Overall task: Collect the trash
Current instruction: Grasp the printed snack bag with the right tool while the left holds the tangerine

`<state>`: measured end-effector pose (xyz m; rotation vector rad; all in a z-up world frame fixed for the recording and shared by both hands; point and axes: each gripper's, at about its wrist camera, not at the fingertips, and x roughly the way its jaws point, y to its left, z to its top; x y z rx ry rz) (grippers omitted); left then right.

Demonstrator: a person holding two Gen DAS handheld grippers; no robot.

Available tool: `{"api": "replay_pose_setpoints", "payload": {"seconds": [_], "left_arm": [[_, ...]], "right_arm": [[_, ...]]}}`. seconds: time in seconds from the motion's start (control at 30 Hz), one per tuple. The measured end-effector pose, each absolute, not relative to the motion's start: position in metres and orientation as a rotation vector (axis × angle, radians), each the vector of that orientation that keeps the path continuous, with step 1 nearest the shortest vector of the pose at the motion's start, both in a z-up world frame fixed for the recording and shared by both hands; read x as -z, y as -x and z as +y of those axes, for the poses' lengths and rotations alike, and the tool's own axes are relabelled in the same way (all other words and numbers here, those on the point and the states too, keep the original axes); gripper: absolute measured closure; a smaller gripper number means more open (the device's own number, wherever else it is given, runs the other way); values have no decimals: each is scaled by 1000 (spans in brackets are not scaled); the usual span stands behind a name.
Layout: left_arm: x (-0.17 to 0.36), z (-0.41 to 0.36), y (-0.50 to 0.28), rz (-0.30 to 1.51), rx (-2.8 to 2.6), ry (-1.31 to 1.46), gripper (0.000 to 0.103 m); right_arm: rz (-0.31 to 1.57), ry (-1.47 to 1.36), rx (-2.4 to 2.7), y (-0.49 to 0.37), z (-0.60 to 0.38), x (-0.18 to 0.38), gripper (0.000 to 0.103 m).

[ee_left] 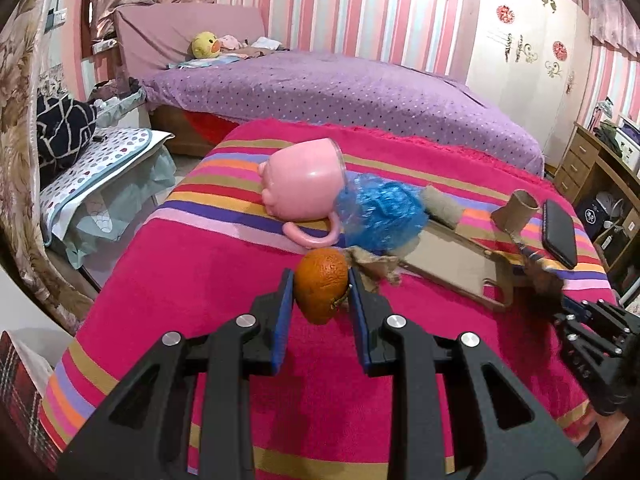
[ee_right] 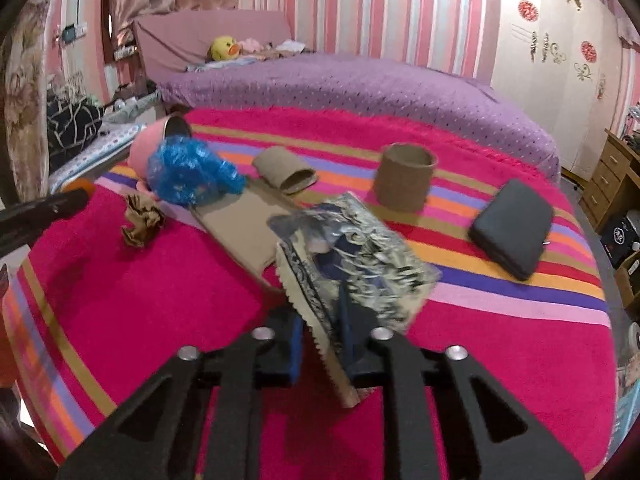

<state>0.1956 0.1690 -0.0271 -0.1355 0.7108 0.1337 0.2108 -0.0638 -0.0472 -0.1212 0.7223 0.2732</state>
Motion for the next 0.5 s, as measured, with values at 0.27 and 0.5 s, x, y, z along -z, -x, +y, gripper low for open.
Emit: {"api": "replay_pose_setpoints", "payload": {"seconds": [0.27, 0.5], "left_arm": [[19, 132, -192, 688, -84, 103, 77], [20, 83, -187, 682, -18, 71, 77]], "right_arm": [[632, 63, -218, -183, -124, 23, 97], [551, 33, -190, -147, -177, 9, 97]]}}
